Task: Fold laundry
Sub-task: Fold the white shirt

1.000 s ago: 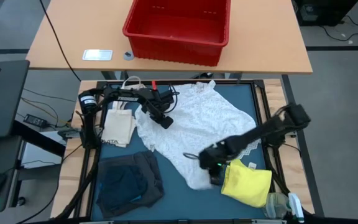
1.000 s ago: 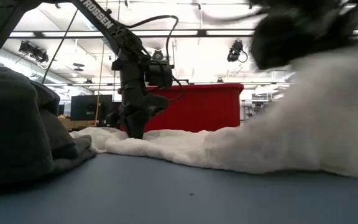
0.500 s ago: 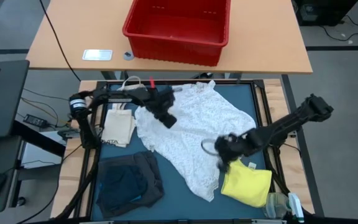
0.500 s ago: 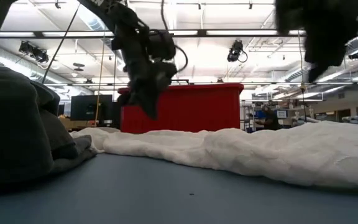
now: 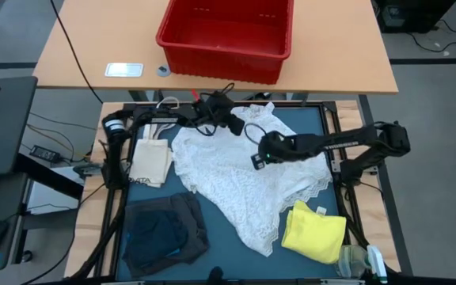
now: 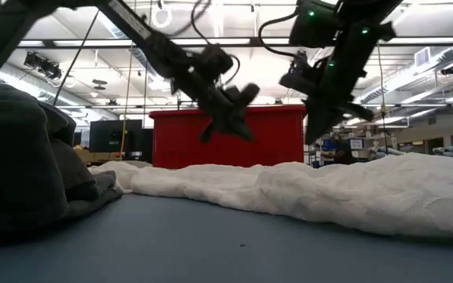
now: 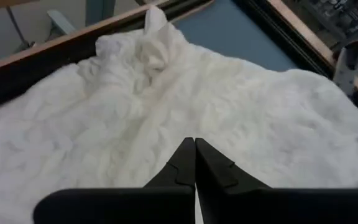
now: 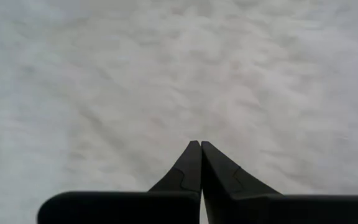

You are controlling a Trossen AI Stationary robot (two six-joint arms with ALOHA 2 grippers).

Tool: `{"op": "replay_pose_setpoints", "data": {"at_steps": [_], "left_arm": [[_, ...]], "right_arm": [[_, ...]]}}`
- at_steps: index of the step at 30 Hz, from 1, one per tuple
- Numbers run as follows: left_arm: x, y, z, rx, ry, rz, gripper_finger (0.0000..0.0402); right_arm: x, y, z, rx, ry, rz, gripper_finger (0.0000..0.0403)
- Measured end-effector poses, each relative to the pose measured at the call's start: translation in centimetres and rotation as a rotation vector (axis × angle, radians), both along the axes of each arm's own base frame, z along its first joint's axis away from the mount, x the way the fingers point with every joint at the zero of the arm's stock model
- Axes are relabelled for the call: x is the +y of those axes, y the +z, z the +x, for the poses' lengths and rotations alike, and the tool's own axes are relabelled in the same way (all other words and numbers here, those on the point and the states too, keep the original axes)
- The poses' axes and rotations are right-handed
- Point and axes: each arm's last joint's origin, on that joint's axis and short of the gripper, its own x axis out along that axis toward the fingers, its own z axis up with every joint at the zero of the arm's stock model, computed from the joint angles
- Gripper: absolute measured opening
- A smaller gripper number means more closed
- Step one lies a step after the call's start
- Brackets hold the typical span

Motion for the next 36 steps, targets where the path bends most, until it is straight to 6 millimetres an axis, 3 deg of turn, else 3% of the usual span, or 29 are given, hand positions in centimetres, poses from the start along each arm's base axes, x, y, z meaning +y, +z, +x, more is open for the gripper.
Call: {"op": "replay_pose_setpoints", "data": {"at_steps": [4, 9, 15, 23, 28, 32, 36], "left_arm": [[1.0, -3.0, 0.7, 0.012, 0.008, -0.017, 0.0004], [2.4, -6.2, -1.0, 0.251, 0.075, -0.199, 0.0002], [3.5, -5.7, -3.9, 0.572, 0.073, -0.235, 0.0002], [5.9, -6.1, -10.6, 0.949, 0.084, -0.395, 0.0002], [7.2, -6.0, -14.4, 1.133, 0.134, -0.466, 0.0002], [8.2, -6.0, -15.7, 1.129, 0.187, -0.507, 0.0002], [7.9, -5.9, -15.3, 1.128, 0.170, -0.490, 0.0002]], "right_arm": [[-1.3, 0.3, 0.6, -0.098, 0.002, 0.084, 0.0010], [-2.0, 0.5, 0.4, -0.117, -0.022, 0.151, 0.0010], [-2.3, 0.5, 0.3, -0.130, -0.034, 0.216, 0.0010], [-2.3, 0.4, 0.3, -0.123, -0.025, 0.226, 0.0008], [-1.9, -0.2, -0.6, 0.000, -0.041, 0.168, 0.0007], [-1.8, -2.3, -2.1, 0.119, -0.066, 0.097, 0.0006], [-2.7, -2.4, -1.8, 0.040, -0.060, 0.055, 0.0006]]}}
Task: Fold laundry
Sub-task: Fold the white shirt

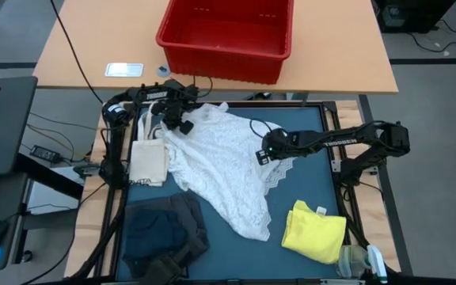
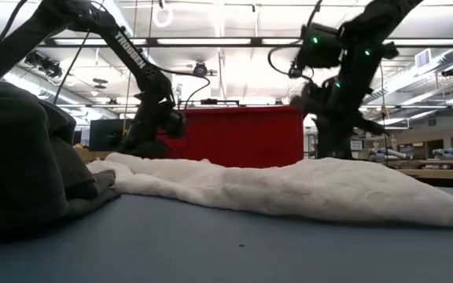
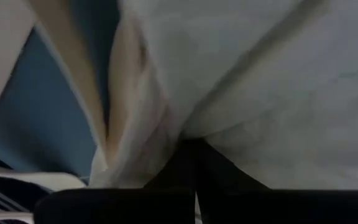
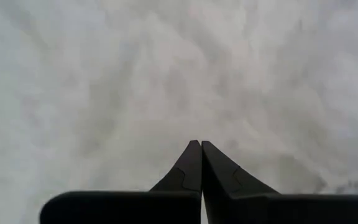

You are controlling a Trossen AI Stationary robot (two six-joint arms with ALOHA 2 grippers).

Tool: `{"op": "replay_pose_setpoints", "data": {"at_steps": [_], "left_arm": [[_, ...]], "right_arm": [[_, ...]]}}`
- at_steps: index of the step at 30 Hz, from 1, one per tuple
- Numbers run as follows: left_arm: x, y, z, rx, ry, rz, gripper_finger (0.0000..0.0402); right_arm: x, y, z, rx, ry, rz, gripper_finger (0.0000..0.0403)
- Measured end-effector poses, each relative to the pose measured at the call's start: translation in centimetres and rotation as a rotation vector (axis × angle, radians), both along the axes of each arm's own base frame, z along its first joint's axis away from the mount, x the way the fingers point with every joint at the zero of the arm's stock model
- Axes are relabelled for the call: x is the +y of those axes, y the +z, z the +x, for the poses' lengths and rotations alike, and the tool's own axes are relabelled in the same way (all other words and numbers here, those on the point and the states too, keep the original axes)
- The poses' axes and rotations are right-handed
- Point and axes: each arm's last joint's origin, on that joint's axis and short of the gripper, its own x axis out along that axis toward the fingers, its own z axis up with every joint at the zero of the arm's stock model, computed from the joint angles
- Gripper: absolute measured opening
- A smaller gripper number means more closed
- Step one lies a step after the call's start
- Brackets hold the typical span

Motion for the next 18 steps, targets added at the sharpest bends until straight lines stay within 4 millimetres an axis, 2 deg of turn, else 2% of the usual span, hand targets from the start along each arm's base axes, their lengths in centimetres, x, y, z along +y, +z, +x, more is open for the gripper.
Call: {"op": "replay_pose_setpoints", "data": {"at_steps": [3, 5, 7, 10, 13, 16, 18], "left_arm": [[-0.5, 0.8, 1.1, -0.031, -0.033, 0.026, 0.0002], [-1.0, 2.2, 2.0, -0.087, -0.051, 0.049, 0.0002], [-1.5, 3.7, 3.3, -0.168, -0.052, 0.094, 0.0002], [-2.6, 5.5, 5.7, -0.347, -0.103, 0.162, 0.0002], [-4.0, 6.1, 8.3, -0.474, -0.159, 0.223, 0.0001], [-5.0, 4.9, 10.3, -0.521, -0.179, 0.224, 0.0001], [-5.5, 4.0, 10.8, -0.515, -0.179, 0.193, 0.0001]], "right_arm": [[-1.0, 1.5, 1.0, -0.082, -0.006, -0.032, 0.0005], [-1.8, 2.3, 1.7, -0.150, 0.005, -0.046, 0.0005], [-2.5, 3.0, 2.4, -0.236, 0.013, -0.034, 0.0004], [-3.0, 2.8, 3.4, -0.304, 0.030, -0.006, 0.0002], [-2.9, 1.0, 3.9, -0.249, 0.054, 0.059, 0.0002], [-2.1, -1.8, 4.0, -0.107, 0.105, 0.153, 0.0001], [-1.2, -2.9, 3.5, 0.006, 0.139, 0.221, 0.0001]]}}
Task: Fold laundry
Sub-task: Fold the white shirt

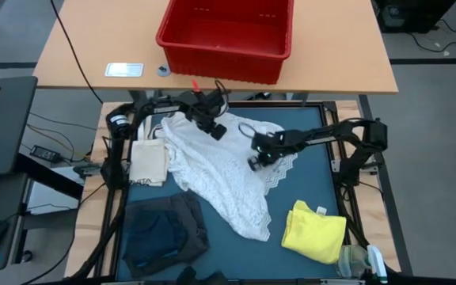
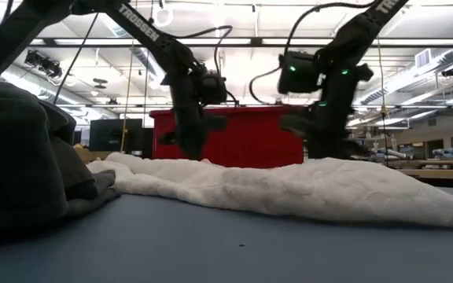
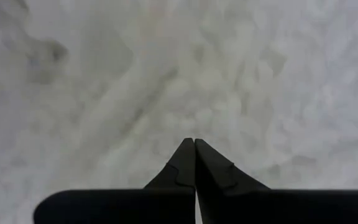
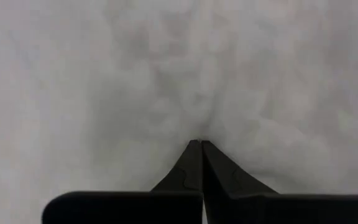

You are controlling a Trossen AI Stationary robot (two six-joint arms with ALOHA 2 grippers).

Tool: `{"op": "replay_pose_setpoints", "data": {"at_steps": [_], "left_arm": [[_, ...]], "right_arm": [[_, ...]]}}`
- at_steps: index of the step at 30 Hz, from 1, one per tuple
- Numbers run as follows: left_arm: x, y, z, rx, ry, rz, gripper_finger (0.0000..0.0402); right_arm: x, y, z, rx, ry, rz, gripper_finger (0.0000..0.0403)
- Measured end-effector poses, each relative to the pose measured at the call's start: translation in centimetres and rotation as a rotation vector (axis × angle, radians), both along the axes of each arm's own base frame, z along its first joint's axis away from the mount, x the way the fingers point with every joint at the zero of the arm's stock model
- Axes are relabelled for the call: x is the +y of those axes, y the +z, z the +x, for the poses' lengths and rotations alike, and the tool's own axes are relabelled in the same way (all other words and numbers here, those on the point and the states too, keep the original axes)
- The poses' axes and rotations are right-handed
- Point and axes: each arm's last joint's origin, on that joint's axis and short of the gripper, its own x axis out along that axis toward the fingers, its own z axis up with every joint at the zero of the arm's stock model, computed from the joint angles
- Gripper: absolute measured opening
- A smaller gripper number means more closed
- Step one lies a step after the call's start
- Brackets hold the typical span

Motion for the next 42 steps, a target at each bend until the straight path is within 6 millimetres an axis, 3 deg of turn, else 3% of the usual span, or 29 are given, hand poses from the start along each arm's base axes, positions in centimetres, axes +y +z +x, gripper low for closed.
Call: {"op": "replay_pose_setpoints", "data": {"at_steps": [3, 7, 11, 14, 16, 19, 22, 25, 29, 32, 35, 39, 42], "left_arm": [[-0.5, -0.3, 0.1, 0.019, -0.016, -0.032, 0.0001], [-0.5, -0.5, 0.1, 0.020, -0.020, -0.031, 0.0001], [-0.1, -0.4, 0.2, -0.003, -0.013, -0.016, 0.0001], [0.0, -0.4, 0.3, -0.012, -0.014, -0.008, 0.0001], [-0.2, -0.4, 0.6, -0.031, -0.021, -0.005, 0.0001], [-0.7, -0.3, 0.9, -0.078, -0.081, -0.064, 0.0002], [-1.6, -0.2, 1.2, -0.163, -0.218, -0.208, 0.0001], [-2.7, -0.3, 1.2, -0.181, -0.333, -0.297, 0.0002], [-3.5, -0.4, 0.8, -0.138, -0.442, -0.312, 0.0002], [-3.3, -1.0, 1.2, -0.144, -0.488, -0.283, 0.0002], [-2.8, -1.8, 1.7, -0.140, -0.481, -0.224, 0.0002], [-2.4, -1.8, 2.3, -0.173, -0.467, -0.168, 0.0005], [-2.2, -1.7, 2.5, -0.198, -0.465, -0.147, 0.0006]], "right_arm": [[2.2, 0.6, -2.0, 0.193, 0.113, 0.040, 0.0001], [4.7, 3.8, -6.3, 0.446, 0.211, -0.032, 0.0001], [4.7, 5.4, -11.2, 0.631, 0.154, -0.102, 0.0001], [3.9, 6.5, -13.1, 0.530, 0.032, -0.121, 0.0000], [3.4, 7.3, -12.7, 0.340, -0.054, -0.124, 0.0000], [2.5, 8.1, -10.5, 0.037, -0.150, -0.108, 0.0000], [1.8, 7.7, -8.1, -0.110, -0.186, -0.088, 0.0000], [1.7, 5.9, -6.3, -0.090, -0.173, 0.001, 0.0000], [2.6, 3.3, -5.5, 0.047, -0.159, 0.086, 0.0000], [2.4, 1.4, -6.1, 0.235, -0.185, 0.089, 0.0000], [0.8, -0.1, -7.4, 0.393, -0.215, 0.061, 0.0000], [-2.7, 0.2, -9.5, 0.432, -0.324, -0.022, 0.0001], [-5.1, 2.6, -11.0, 0.364, -0.438, -0.143, 0.0001]]}}
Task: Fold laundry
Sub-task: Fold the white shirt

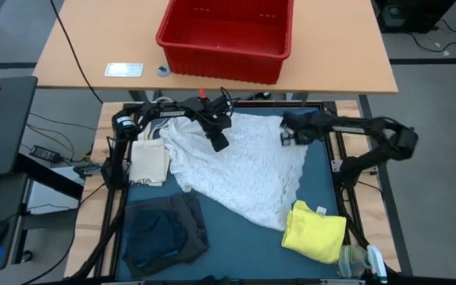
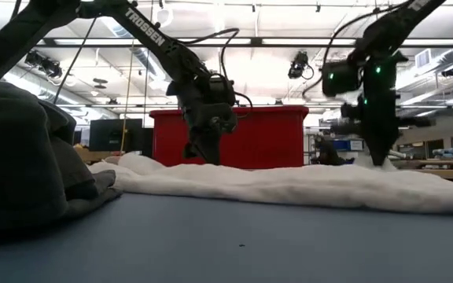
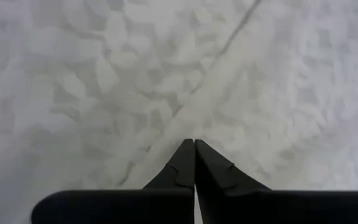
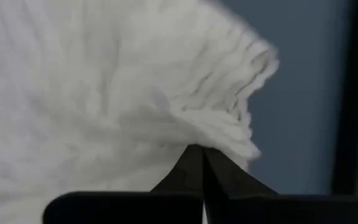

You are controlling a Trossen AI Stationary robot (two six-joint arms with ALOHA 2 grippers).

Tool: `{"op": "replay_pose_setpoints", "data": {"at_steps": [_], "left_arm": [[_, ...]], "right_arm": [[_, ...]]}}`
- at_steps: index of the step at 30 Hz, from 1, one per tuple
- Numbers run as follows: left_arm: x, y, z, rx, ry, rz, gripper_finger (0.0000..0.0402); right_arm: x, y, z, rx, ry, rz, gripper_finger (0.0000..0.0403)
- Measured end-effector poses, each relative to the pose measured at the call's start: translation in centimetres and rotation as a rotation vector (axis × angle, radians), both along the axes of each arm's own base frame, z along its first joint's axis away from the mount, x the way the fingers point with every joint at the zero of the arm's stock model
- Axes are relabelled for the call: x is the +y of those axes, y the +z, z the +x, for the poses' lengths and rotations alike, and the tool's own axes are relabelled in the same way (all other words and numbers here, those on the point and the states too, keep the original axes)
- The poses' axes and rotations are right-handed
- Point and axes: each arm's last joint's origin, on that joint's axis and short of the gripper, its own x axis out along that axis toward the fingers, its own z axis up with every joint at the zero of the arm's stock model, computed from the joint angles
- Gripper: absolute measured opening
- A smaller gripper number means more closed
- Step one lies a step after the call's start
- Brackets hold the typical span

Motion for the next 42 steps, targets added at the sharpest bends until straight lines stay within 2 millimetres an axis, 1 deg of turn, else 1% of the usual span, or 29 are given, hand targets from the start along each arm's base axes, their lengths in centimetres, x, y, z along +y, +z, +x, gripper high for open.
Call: {"op": "replay_pose_setpoints", "data": {"at_steps": [2, 5, 8, 11, 15, 17, 21, 24, 26, 30, 34, 37, 39, 42], "left_arm": [[0.0, 0.0, 0.0, -0.005, 0.000, 0.003, 0.0006], [0.1, 0.0, 0.0, -0.006, -0.002, 0.004, 0.0006], [0.2, 0.1, 0.2, -0.026, -0.002, 0.016, 0.0006], [0.4, 0.2, 0.6, -0.072, -0.004, 0.044, 0.0006], [0.5, 0.3, 0.8, -0.098, -0.004, 0.059, 0.0007], [0.5, 0.4, 0.8, -0.098, -0.004, 0.058, 0.0007], [0.3, 0.3, 0.9, -0.095, -0.012, 0.052, 0.0007], [-0.2, 0.3, 0.9, -0.088, -0.034, 0.022, 0.0007], [-0.5, 0.3, 1.1, -0.087, -0.043, 0.019, 0.0007], [-1.0, 0.4, 1.6, -0.117, -0.060, 0.032, 0.0007], [-1.2, 0.5, 2.0, -0.139, -0.046, 0.033, 0.0007], [-1.0, 0.5, 1.8, -0.128, -0.043, 0.029, 0.0007], [-0.6, 0.5, 1.2, -0.103, -0.054, 0.027, 0.0007], [-0.1, 1.6, -0.3, -0.075, -0.121, 0.051, 0.0007]], "right_arm": [[-0.8, 1.5, -0.9, -0.027, -0.039, -0.070, 0.0000], [-1.0, 3.6, -1.7, -0.125, -0.072, -0.104, 0.0000], [0.0, 4.6, -0.9, -0.275, -0.035, -0.054, 0.0000], [1.5, 4.7, 0.7, -0.390, -0.003, 0.026, 0.0000], [3.8, 4.0, 3.8, -0.489, 0.050, 0.077, 0.0000], [4.7, 3.1, 5.5, -0.526, 0.085, 0.093, 0.0000], [5.8, 0.2, 8.5, -0.540, 0.149, 0.157, 0.0000], [6.4, -2.0, 9.5, -0.495, 0.175, 0.212, 0.0000], [6.5, -3.2, 9.4, -0.417, 0.185, 0.244, 0.0000], [5.5, -3.7, 8.0, -0.275, 0.186, 0.269, 0.0000], [3.7, -2.6, 5.2, -0.120, 0.155, 0.192, 0.0000], [2.1, -1.0, 3.1, -0.062, 0.125, 0.129, 0.0000], [1.3, 0.0, 2.1, -0.065, 0.143, 0.119, 0.0001], [1.1, 1.6, 1.6, -0.179, 0.209, 0.120, 0.0007]]}}
